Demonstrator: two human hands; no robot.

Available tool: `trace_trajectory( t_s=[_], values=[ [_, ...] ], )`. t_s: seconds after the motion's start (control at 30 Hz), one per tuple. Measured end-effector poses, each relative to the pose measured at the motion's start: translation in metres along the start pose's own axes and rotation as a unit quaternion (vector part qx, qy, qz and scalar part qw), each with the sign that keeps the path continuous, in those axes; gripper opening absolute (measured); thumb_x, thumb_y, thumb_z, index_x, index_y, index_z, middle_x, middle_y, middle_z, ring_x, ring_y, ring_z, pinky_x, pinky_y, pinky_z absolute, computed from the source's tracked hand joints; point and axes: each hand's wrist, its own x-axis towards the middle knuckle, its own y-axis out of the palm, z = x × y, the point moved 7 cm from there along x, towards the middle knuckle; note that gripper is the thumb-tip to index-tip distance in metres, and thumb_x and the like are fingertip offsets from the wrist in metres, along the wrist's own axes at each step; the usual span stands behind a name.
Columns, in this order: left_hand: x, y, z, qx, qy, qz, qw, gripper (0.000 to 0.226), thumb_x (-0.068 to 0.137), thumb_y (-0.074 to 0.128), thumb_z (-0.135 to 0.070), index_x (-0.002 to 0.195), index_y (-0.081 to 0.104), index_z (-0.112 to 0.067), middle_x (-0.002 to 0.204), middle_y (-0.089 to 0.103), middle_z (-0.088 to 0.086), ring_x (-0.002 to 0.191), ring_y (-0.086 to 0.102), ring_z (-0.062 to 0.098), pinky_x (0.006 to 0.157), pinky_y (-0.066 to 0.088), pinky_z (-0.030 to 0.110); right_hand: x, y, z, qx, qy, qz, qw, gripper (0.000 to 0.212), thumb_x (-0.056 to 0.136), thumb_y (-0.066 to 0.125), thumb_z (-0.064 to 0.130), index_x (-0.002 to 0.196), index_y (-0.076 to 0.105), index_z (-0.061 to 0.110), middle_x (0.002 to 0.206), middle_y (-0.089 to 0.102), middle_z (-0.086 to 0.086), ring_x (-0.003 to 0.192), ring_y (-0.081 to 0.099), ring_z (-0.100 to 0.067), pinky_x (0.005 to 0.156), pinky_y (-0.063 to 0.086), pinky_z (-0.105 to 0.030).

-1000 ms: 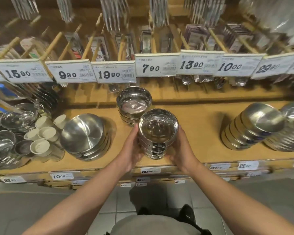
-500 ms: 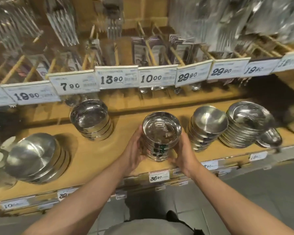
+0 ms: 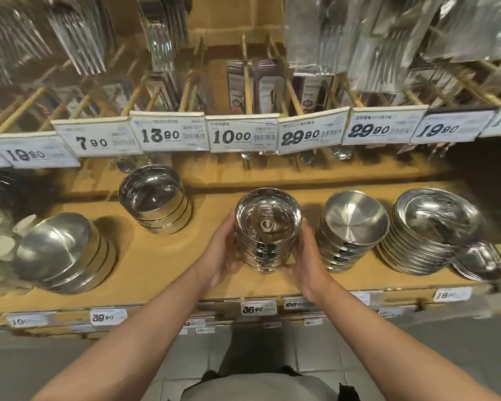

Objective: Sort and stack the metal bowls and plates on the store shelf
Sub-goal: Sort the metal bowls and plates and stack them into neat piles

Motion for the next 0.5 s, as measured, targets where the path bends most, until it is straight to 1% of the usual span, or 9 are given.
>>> trace_trajectory(
  t_s=[0.07,0.13,0.17,0.23,0.3,0.33,0.4,0.43,0.5],
  values=[
    [-0.003,-0.001,-0.001,-0.002,0.001,-0.022,1.000,0.067,0.085,0.046,-0.078,0.135,0.059,-0.035,0.125,0.068,-0.002,0.103,0.065,0.019,0.066,0.055,0.031,0.000,0.002,0.001,-0.001,0.002,0.002,1.000,0.045,0.100,0.029,0.067,0.123,0.064,0.052,0.120,0.068,0.028,0.115,0.059,0.006,0.109,0.041,-0.049],
    [-0.004,-0.004,0.000,-0.002,0.000,-0.042,0.999,0.062,0.083,0.047,-0.079,0.132,0.060,-0.042,0.137,0.060,-0.002,0.121,0.058,0.028,0.078,0.055,0.040,0.001,0.003,0.002,-0.002,0.001,0.001,1.000,0.042,0.101,0.029,0.063,0.118,0.067,0.054,0.117,0.069,0.027,0.109,0.062,0.007,0.104,0.044,-0.046],
    [-0.005,-0.004,0.000,0.000,-0.003,-0.047,0.999,0.063,0.081,0.048,-0.080,0.130,0.060,-0.043,0.137,0.060,-0.003,0.123,0.056,0.029,0.078,0.055,0.040,0.001,0.002,0.002,0.001,0.005,-0.005,1.000,0.041,0.101,0.031,0.062,0.120,0.066,0.051,0.117,0.069,0.026,0.112,0.061,0.005,0.103,0.045,-0.046],
    [-0.008,-0.004,-0.003,0.014,-0.008,-0.058,0.998,0.061,0.079,0.046,-0.081,0.125,0.063,-0.044,0.132,0.063,-0.005,0.119,0.057,0.024,0.071,0.055,0.034,0.002,0.001,0.001,0.006,0.010,-0.022,1.000,0.042,0.102,0.033,0.059,0.124,0.065,0.044,0.117,0.070,0.023,0.117,0.059,-0.002,0.099,0.048,-0.045],
    [-0.010,-0.005,-0.006,0.031,-0.011,-0.071,0.997,0.053,0.083,0.043,-0.079,0.117,0.066,-0.045,0.126,0.066,-0.006,0.115,0.059,0.018,0.065,0.054,0.028,0.002,0.002,0.002,0.000,0.003,-0.029,1.000,0.044,0.101,0.033,0.059,0.121,0.068,0.040,0.116,0.071,0.021,0.114,0.062,-0.001,0.090,0.050,-0.041],
    [-0.011,-0.006,-0.008,0.033,-0.011,-0.075,0.997,0.050,0.086,0.042,-0.077,0.115,0.067,-0.044,0.125,0.067,-0.005,0.115,0.059,0.017,0.064,0.055,0.027,0.001,0.004,0.003,-0.003,0.001,-0.031,1.000,0.044,0.101,0.033,0.059,0.119,0.069,0.041,0.115,0.072,0.021,0.110,0.062,0.003,0.089,0.050,-0.040],
    [-0.011,-0.008,-0.010,0.031,-0.016,-0.078,0.996,0.050,0.091,0.040,-0.074,0.120,0.065,-0.041,0.125,0.065,-0.005,0.116,0.059,0.017,0.061,0.058,0.026,0.000,0.005,0.004,-0.010,-0.002,-0.037,0.999,0.042,0.102,0.033,0.059,0.115,0.070,0.045,0.113,0.072,0.024,0.102,0.064,0.010,0.093,0.049,-0.043],
    [-0.012,-0.008,-0.011,0.030,-0.022,-0.078,0.996,0.056,0.091,0.039,-0.074,0.125,0.062,-0.037,0.127,0.064,-0.004,0.116,0.058,0.017,0.061,0.058,0.028,-0.001,0.005,0.005,-0.014,-0.003,-0.044,0.999,0.041,0.102,0.033,0.058,0.113,0.070,0.046,0.113,0.072,0.025,0.102,0.064,0.010,0.095,0.048,-0.045],
    [-0.013,-0.006,-0.014,0.042,-0.036,-0.079,0.995,0.068,0.090,0.035,-0.078,0.134,0.058,-0.031,0.131,0.060,-0.001,0.118,0.056,0.018,0.068,0.058,0.034,-0.005,0.004,0.007,-0.021,0.001,-0.065,0.998,0.040,0.103,0.033,0.056,0.118,0.068,0.043,0.118,0.071,0.019,0.112,0.061,0.001,0.098,0.047,-0.047]
  ],
)
